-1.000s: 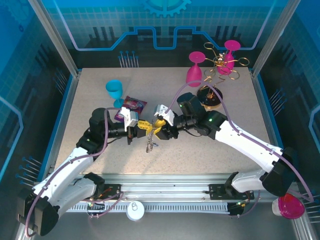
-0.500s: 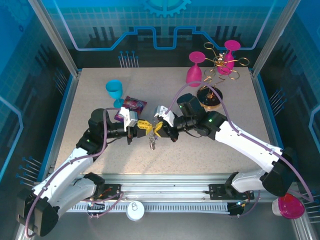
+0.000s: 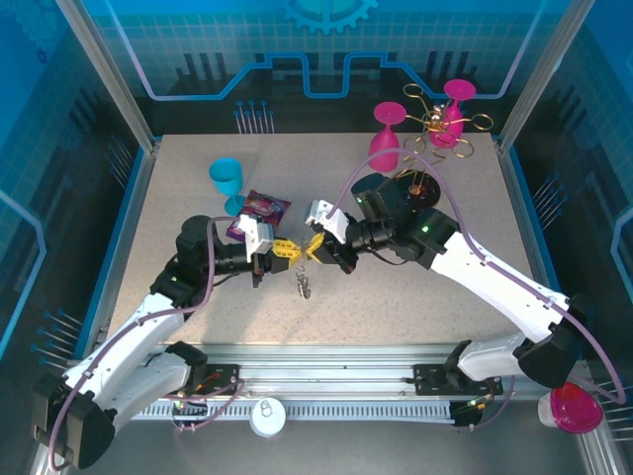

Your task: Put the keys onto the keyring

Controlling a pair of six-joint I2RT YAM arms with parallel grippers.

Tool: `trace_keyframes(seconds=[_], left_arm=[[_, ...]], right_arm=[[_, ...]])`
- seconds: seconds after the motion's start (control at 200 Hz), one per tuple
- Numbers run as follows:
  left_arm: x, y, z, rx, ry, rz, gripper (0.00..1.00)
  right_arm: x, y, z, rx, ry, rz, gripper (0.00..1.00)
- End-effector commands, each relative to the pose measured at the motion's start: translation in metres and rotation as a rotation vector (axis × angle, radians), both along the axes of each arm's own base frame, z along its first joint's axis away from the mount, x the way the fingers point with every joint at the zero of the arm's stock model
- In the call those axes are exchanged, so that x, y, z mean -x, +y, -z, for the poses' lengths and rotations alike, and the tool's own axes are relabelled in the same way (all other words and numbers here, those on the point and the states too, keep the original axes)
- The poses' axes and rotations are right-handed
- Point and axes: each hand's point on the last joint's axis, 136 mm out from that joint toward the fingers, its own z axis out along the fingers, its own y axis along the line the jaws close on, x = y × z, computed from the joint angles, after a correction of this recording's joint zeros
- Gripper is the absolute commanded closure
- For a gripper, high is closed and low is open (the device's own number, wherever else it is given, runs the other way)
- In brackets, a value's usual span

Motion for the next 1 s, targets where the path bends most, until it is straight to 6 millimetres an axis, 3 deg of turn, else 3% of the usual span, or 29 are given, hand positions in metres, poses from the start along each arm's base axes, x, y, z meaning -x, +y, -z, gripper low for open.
trace_keyframes(seconds=[0.0,0.25,0.61,0.786,0.996], left_arm=[[-0.002,0.002,0.009,-0.035,0.012,-0.017,1.0],[-0.002,0.003,0.023,-0.078,0.037,-0.022,1.0],[0.004,0.0,0.0,0.021,0.002,0.009,1.0],[0.004,0.0,-0.002,0.029,0.001,0.009,1.0],[0.004,0.001,0.008,-0.004,0.018,0.001,1.0]], right_arm=[[-0.002,-0.002,-0.02,-0.002,-0.063,0.004,1.0],[-0.004,-0.006,-0.013,0.045,-0.079,0.025,1.0],[0.002,0.008,0.015,0.094,-0.022,-0.022,1.0],[0.004,0.014,0.016,0.1,-0.02,-0.043,1.0],[-0.002,0.012,0.002,0.073,-0.076,-0.013,1.0]])
